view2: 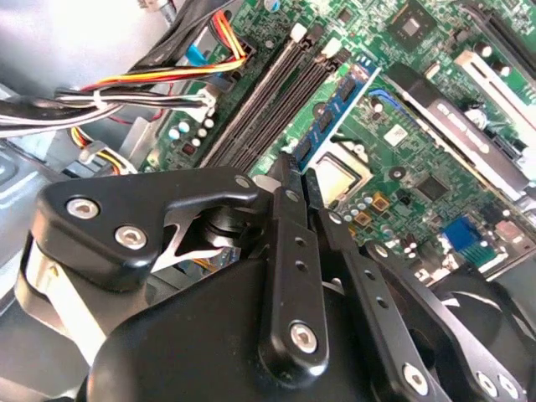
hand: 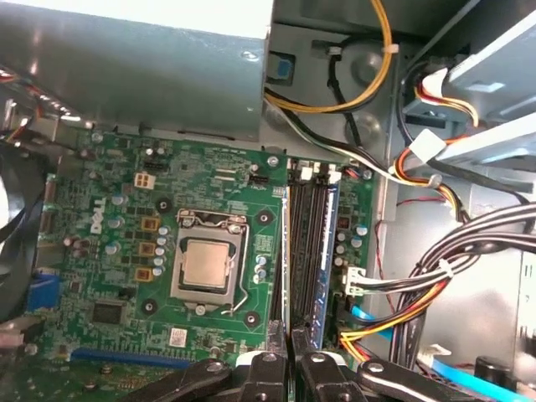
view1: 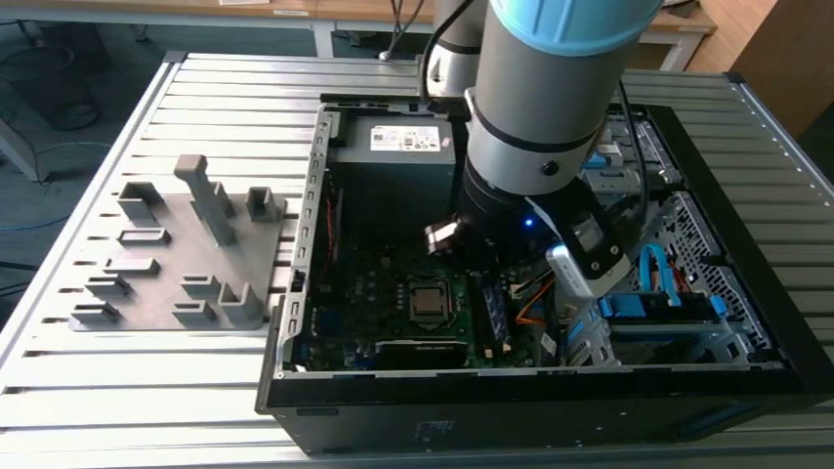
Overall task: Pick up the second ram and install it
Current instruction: 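Insert the second ram into the second slot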
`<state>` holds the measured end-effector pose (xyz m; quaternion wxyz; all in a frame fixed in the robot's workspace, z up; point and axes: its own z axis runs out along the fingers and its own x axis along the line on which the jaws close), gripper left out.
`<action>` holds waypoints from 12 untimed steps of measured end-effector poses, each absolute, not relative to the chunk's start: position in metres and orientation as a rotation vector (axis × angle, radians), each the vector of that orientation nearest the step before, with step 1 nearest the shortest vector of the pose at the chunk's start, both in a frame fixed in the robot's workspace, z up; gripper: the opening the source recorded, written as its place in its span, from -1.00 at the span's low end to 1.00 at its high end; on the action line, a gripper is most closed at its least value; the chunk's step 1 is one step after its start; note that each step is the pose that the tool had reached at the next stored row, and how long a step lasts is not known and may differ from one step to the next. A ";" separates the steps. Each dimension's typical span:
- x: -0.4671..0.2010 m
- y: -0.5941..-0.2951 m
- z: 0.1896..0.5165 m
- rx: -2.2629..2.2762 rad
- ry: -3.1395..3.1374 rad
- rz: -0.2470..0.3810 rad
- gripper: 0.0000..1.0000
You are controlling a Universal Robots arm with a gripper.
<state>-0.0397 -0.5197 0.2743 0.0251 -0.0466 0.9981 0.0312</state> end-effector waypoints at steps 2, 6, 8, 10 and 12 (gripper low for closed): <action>-0.040 -0.520 0.274 -0.093 3.087 0.095 -0.73; -0.040 -0.520 0.273 0.001 3.087 0.093 -0.73; -0.040 -0.520 0.272 0.039 3.086 0.091 -0.73; -0.040 -0.520 0.272 0.046 3.086 0.091 -0.73; -0.040 -0.520 0.272 0.046 3.086 0.091 -0.73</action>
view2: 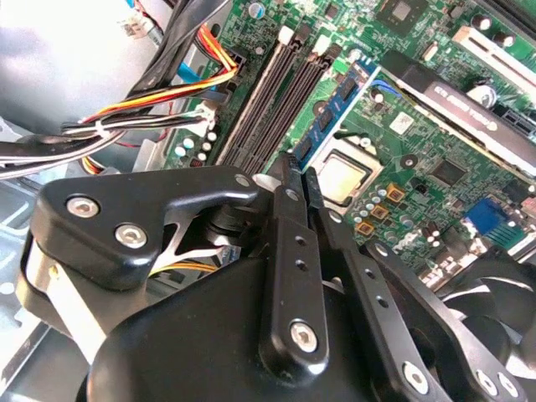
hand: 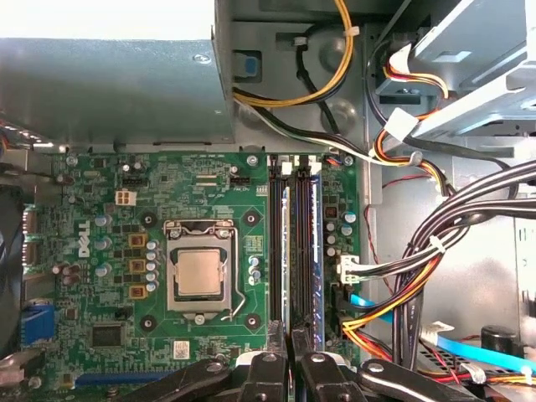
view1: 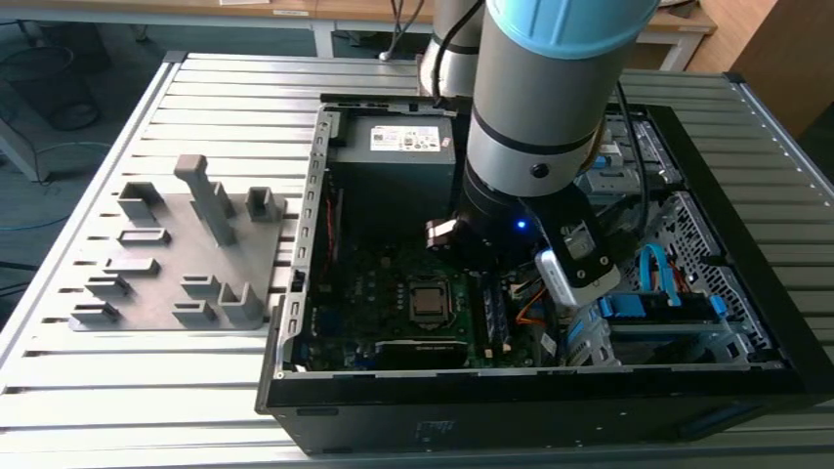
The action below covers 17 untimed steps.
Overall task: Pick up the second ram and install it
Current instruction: 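Insert the second ram into the second slot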
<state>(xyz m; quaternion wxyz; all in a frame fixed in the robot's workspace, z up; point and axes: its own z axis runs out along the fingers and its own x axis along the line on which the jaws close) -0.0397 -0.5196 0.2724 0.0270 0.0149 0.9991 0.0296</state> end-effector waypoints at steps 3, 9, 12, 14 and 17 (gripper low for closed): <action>-0.040 -0.520 0.272 0.047 3.086 0.091 -0.73; -0.040 -0.519 0.271 0.047 3.086 0.091 -0.73; -0.040 -0.517 0.269 0.047 3.086 0.092 -0.73; -0.040 -0.514 0.267 0.048 3.086 0.091 -0.73; -0.040 -0.509 0.265 0.049 3.086 0.091 -0.73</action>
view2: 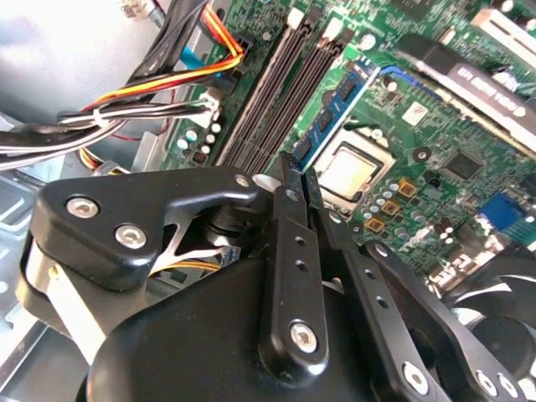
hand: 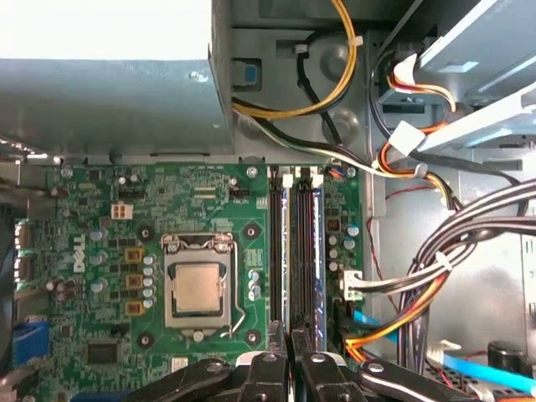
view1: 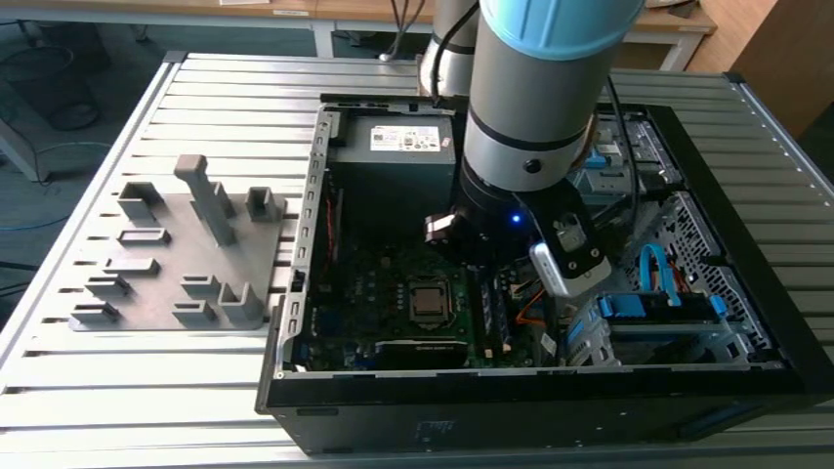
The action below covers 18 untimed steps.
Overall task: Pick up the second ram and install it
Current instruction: 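Insert the second ram into the second slot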
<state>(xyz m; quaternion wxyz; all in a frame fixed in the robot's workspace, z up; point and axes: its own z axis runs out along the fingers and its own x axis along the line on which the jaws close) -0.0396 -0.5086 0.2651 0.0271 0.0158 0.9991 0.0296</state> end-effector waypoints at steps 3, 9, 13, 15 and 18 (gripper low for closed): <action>-0.039 -0.507 0.262 0.051 3.086 0.092 -0.73; -0.040 -0.506 0.256 0.058 3.085 0.091 -0.73; -0.040 -0.506 0.253 0.061 3.085 0.091 -0.73; -0.040 -0.506 0.252 0.062 3.085 0.091 -0.73; -0.040 -0.506 0.251 0.062 3.085 0.091 -0.73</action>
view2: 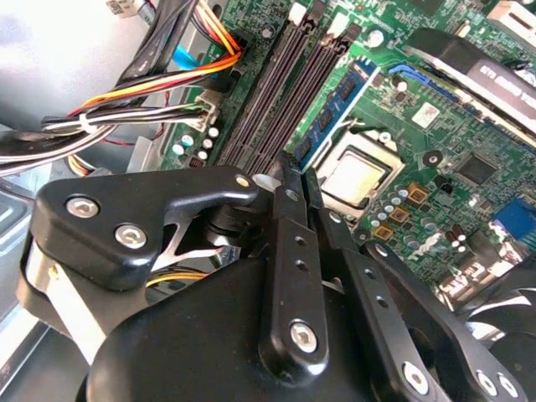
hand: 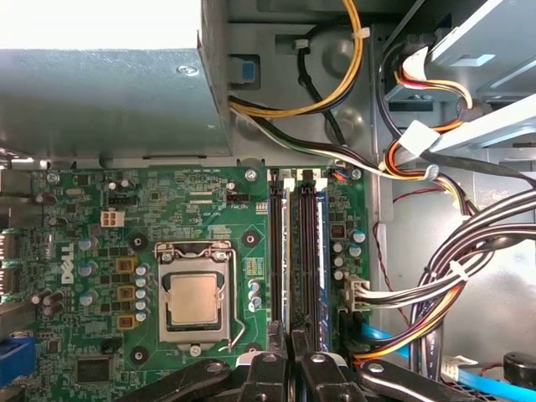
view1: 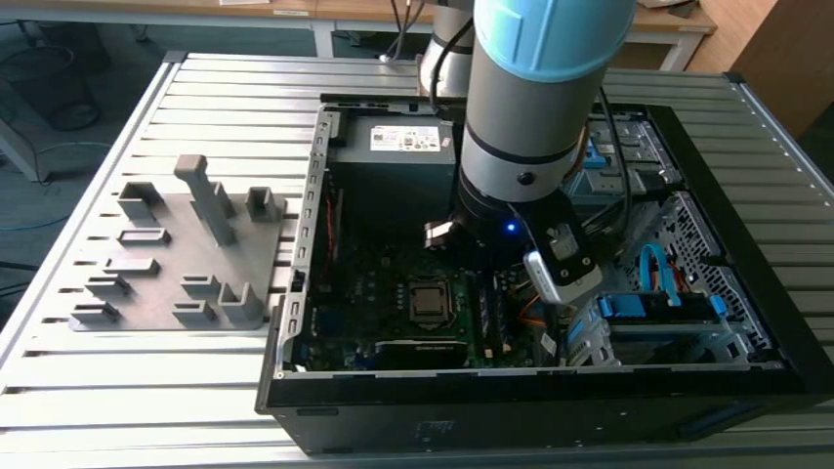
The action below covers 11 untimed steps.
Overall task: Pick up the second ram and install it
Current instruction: 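Insert the second ram into the second slot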
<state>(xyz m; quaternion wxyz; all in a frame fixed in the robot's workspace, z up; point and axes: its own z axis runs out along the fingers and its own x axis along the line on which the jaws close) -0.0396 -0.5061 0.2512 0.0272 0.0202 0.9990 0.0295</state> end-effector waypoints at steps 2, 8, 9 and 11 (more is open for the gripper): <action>-0.040 -0.506 0.250 0.062 3.085 0.091 -0.73; -0.040 -0.506 0.247 0.062 3.085 0.091 -0.73; -0.040 -0.506 0.247 0.062 3.085 0.091 -0.73; -0.040 -0.506 0.246 0.062 3.085 0.091 -0.73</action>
